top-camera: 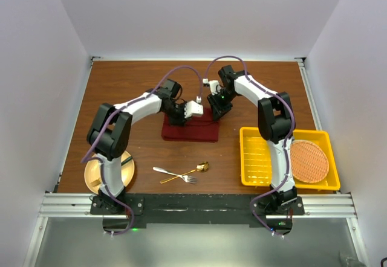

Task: Fold the napkin into a case and place the utensils inside
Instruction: Fold the lower triangle-folded napkin at the center of the board.

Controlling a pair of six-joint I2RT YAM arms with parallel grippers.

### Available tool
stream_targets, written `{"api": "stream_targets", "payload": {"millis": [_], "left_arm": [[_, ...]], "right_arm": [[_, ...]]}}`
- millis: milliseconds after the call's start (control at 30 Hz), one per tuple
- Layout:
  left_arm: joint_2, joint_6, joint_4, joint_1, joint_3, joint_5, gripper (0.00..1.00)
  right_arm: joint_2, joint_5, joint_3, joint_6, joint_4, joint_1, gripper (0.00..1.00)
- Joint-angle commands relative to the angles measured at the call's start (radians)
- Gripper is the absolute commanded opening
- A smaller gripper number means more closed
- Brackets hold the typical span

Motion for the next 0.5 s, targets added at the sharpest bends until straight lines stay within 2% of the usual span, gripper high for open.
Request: {"api": "stream_targets", "payload": {"millis": [0,33,200,300,333,400,433,467], "left_arm": [[-0.105,-0.190,-0.046,0.091,0.142,0.141,0.27],[-0.108,-0.294,-0.026,0.105,0.158,0.149,0.29],[-0.042,-0.525,0.067,0.167,0.235,0.170,0.39],[0.005,-0.706,0.153,0.199,0.224,0.270,0.42],[0.016,-0.820,0.182,0.205,0.216,0.334,0.43],[0.041,-0.989,0.340,0.211,0.169,0.374,0.47],[0.048,-1.124,0.388,0.213,0.158,0.412,0.48],[0.061,-1.180,0.491,0.213,0.144,0.446,0.50]], "right_arm": [[0.009,0.074,-0.025,-0.035,0.026,0.001,0.31],[0.009,0.069,-0.023,-0.034,0.028,0.001,0.31],[0.014,0.066,-0.028,-0.024,0.035,-0.001,0.31],[0.017,0.066,-0.025,-0.026,0.038,-0.001,0.31],[0.019,0.069,-0.023,-0.029,0.044,-0.001,0.31],[0.022,0.077,-0.017,-0.037,0.052,0.001,0.31],[0.026,0.078,-0.014,-0.043,0.055,-0.001,0.31],[0.032,0.083,-0.009,-0.047,0.058,0.001,0.30]]}}
